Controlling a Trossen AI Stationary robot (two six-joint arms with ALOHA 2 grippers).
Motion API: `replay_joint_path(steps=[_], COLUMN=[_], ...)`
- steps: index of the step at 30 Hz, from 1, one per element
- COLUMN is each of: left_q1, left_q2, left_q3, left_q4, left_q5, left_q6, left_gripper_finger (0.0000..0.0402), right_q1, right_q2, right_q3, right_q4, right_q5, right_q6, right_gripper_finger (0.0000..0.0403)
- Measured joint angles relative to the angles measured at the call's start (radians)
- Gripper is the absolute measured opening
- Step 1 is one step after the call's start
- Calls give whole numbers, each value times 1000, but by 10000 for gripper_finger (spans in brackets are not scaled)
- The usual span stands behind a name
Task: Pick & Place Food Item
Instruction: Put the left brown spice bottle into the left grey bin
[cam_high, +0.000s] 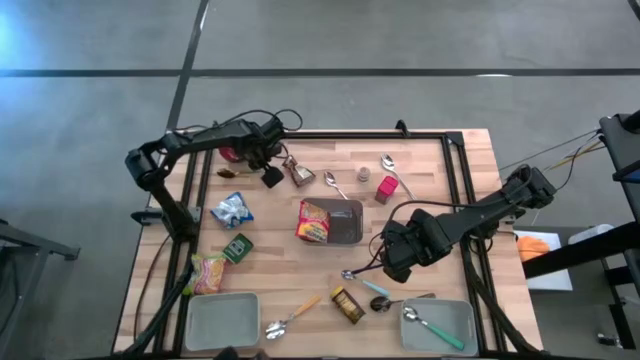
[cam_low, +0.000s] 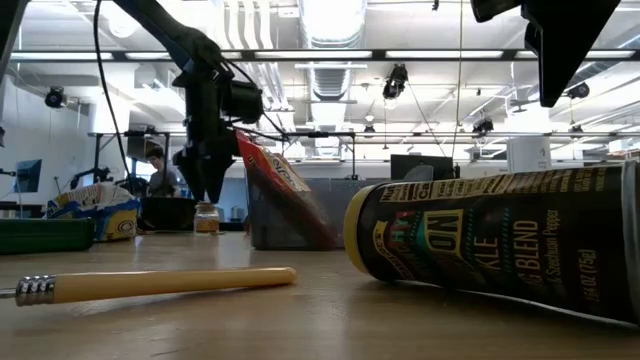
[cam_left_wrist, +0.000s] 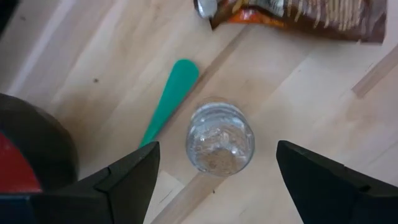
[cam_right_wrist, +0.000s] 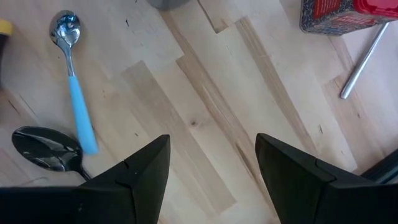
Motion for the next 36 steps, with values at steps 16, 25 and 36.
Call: replay_joint_path(steps=[16,25,36], left_q1=[0,0,0], left_q2=[1,1,-1], left_q3=[-69,-69,-69], left_q4=[103,103,103], left_q5=[35,45,48], left_q6=[7,7,7], left_gripper_finger=[328,297,165], right_q1=[0,0,0], right_q2=[0,0,0], right_q3=[0,0,0], right_q4=[3,3,3], right_q5=[4,4,4], right_q6=[33,37,37], right_gripper_finger=[233,233,233])
